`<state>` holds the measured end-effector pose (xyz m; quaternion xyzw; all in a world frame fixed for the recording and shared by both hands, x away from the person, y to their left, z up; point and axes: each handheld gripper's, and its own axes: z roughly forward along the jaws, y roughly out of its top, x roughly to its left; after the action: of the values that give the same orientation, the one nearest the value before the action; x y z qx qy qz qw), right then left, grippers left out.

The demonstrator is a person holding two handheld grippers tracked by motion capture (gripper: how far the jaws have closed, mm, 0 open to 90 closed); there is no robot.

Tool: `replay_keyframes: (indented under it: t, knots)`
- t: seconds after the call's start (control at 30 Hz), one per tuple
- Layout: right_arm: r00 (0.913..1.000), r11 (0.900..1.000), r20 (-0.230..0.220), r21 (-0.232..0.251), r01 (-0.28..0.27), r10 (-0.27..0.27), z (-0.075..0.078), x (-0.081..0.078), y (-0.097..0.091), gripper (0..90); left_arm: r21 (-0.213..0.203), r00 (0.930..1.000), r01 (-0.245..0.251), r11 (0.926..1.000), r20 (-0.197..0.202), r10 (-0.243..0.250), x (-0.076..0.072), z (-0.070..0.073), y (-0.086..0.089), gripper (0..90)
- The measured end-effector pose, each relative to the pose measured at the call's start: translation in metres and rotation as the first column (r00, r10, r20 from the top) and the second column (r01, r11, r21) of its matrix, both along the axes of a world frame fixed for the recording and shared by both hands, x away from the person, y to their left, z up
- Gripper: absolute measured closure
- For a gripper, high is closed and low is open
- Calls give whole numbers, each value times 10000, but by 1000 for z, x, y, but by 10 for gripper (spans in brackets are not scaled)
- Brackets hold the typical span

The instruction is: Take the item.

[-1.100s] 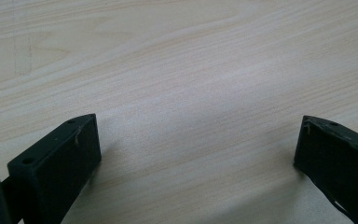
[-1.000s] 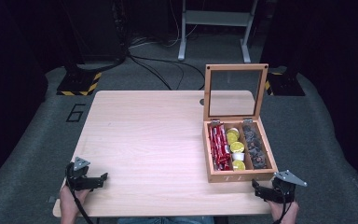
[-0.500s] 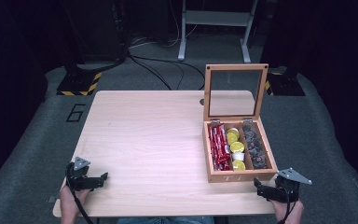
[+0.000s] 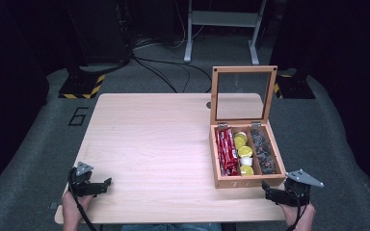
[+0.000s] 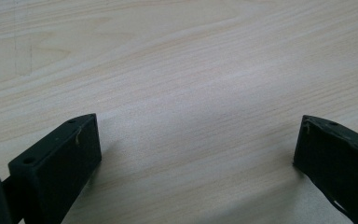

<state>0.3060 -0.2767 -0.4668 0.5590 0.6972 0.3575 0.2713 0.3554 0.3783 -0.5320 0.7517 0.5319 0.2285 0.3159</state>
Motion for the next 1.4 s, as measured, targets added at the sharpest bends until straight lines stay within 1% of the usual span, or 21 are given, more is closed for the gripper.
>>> replay_keyframes:
  t: [0.1,0.17,0.23,0.33,0.37,0.4,0.57,0.67,0.7,0.73,0.77,0.87,0.93,0.97,1.03,1.17,1.33,1.37,1.4]
  knots:
    - [9998,9998,74,-61,-180,180,5,2,3,0,7,10000,3,10000,-2,-3,0,0,0,2]
    - [9998,9998,81,-81,-196,197,6,3,4,0,-6,10000,-6,10000,3,6,0,0,0,2]
    - [9994,9995,130,-64,-313,314,10,6,7,0,24,10000,12,10000,-78,-12,0,1,0,2]
    - [9990,9991,174,-60,-417,418,12,8,10,0,21,10000,9,10000,-76,-9,0,1,0,2]
    - [9985,9987,204,-6,-516,516,14,10,14,0,33,10000,20,10000,-86,-20,0,1,0,2]
    - [9985,9987,204,-6,-516,516,14,10,14,0,14,10000,4,10000,-65,-4,0,1,0,2]
    - [9963,9964,189,-145,-837,840,18,18,25,0,23,10000,11,10000,-73,-11,0,1,0,2]
    - [9951,9952,161,-124,-970,972,20,24,33,0,1,10000,-21,10000,-42,21,0,0,0,2]
    - [9936,9936,181,-175,-1114,1117,21,27,37,0,-4,10000,-47,10000,-13,47,0,0,0,2]
    - [9936,9936,181,-175,-1114,1117,21,27,37,0,-6,10000,-52,10000,-10,51,0,0,-1,2]
    - [9928,9927,124,-206,-1186,1189,21,30,42,0,-7,10000,-51,10000,-10,51,0,0,-1,2]
    - [9918,9917,116,-195,-1272,1275,22,33,47,0,-11,10000,-30,10000,-38,30,0,0,0,3]
    - [9895,9894,94,-156,-1441,1442,23,38,54,0,-13,10000,-50,10000,-7,50,0,0,-1,3]
    - [9895,9894,94,-156,-1441,1442,23,38,54,0,-6,10000,-44,10000,-9,44,0,0,0,3]
    - [9872,9869,20,-257,-1596,1597,23,42,60,0,-5,10000,-44,10000,-10,44,0,0,0,3]
    - [9829,9825,2,-284,-1839,1840,25,49,70,0,-11,10000,-48,10000,-9,48,0,0,-1,3]
    - [9757,9752,-59,-331,-2190,2190,28,59,84,0,-9,10000,-37,10000,-10,37,0,0,0,3]
    - [9717,9708,-73,-432,-2361,2360,28,62,88,0,-21,10000,-45,10000,-4,45,0,0,-1,3]
    - [9717,9708,-73,-432,-2361,2360,28,62,88,0,-6,10000,-30,10000,-14,30,0,0,0,3]
